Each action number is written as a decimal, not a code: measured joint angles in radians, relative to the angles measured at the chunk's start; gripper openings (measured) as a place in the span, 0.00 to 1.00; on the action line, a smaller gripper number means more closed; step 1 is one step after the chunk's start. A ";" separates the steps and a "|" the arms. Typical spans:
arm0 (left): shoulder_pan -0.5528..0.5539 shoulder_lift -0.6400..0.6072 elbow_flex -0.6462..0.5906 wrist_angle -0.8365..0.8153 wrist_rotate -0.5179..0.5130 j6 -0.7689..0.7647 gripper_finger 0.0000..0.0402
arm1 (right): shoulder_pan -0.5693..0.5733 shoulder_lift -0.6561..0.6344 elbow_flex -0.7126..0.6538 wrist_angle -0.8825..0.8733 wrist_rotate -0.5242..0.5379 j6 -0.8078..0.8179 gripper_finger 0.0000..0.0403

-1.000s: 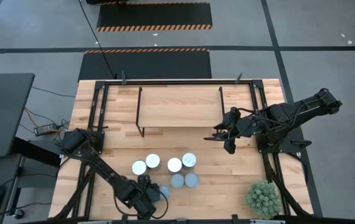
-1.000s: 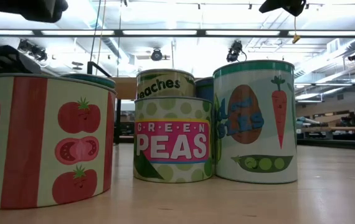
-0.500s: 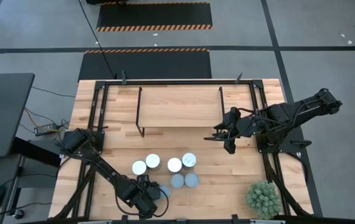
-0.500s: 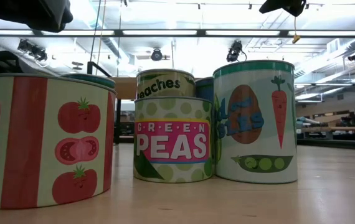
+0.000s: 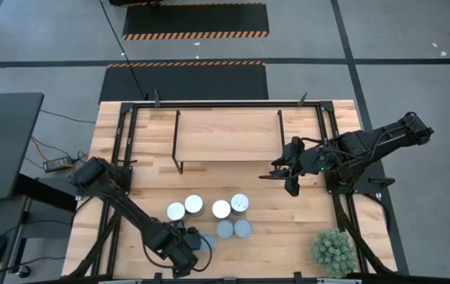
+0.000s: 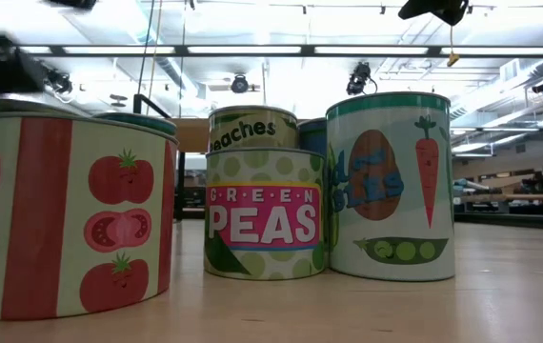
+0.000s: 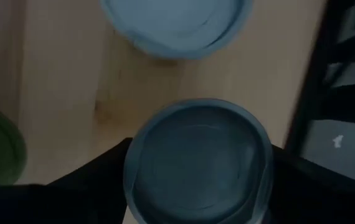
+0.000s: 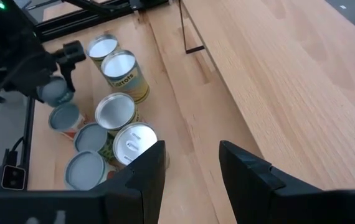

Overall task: Pick and place cans onto a shelf
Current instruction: Put the canned tuna on the shelf

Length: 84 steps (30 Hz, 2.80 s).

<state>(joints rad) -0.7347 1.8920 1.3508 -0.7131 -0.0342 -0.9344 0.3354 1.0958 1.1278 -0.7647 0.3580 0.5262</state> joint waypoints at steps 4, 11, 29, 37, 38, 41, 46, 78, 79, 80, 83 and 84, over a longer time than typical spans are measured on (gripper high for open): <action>0.021 -0.043 0.040 -0.039 0.024 0.005 0.73 | -0.011 -0.014 0.000 -0.006 -0.012 -0.006 0.39; 0.101 -0.067 0.155 -0.134 0.065 0.093 0.73 | -0.052 -0.080 0.000 -0.041 -0.012 -0.022 0.39; 0.456 -0.070 0.412 -0.426 -0.074 0.559 0.73 | -0.066 -0.159 0.000 -0.065 -0.011 -0.006 0.39; 0.654 -0.070 0.412 -0.422 -0.076 0.760 0.73 | -0.066 -0.167 0.000 -0.069 -0.009 -0.001 0.39; 0.675 -0.070 0.412 -0.423 -0.075 0.784 0.73 | -0.066 -0.167 0.000 -0.069 -0.008 0.003 0.39; 0.728 -0.070 0.412 -0.423 -0.070 0.844 0.73 | -0.066 -0.167 0.000 -0.069 -0.003 0.013 0.39; 0.794 -0.069 0.412 -0.423 -0.066 0.914 0.73 | -0.066 -0.167 0.000 -0.069 0.012 0.022 0.39; 0.894 -0.040 0.356 -0.349 0.012 1.017 0.78 | -0.066 -0.167 0.000 -0.043 0.019 0.028 0.39; 0.894 -0.040 0.356 -0.349 0.012 1.017 0.78 | -0.066 -0.167 0.000 -0.043 0.019 0.028 0.39; 0.894 -0.040 0.356 -0.349 0.013 1.012 0.78 | -0.066 -0.167 0.000 -0.043 0.019 0.028 0.39; 0.895 -0.040 0.356 -0.349 0.012 1.006 0.79 | -0.066 -0.167 0.000 -0.043 0.019 0.028 0.39; 0.894 -0.040 0.356 -0.349 0.011 1.006 0.79 | -0.066 -0.167 0.000 -0.041 0.019 0.028 0.39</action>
<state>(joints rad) 0.1596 1.8519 1.7069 -1.0621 -0.0231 0.0715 0.2695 0.9287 1.1278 -0.8062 0.3771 0.5541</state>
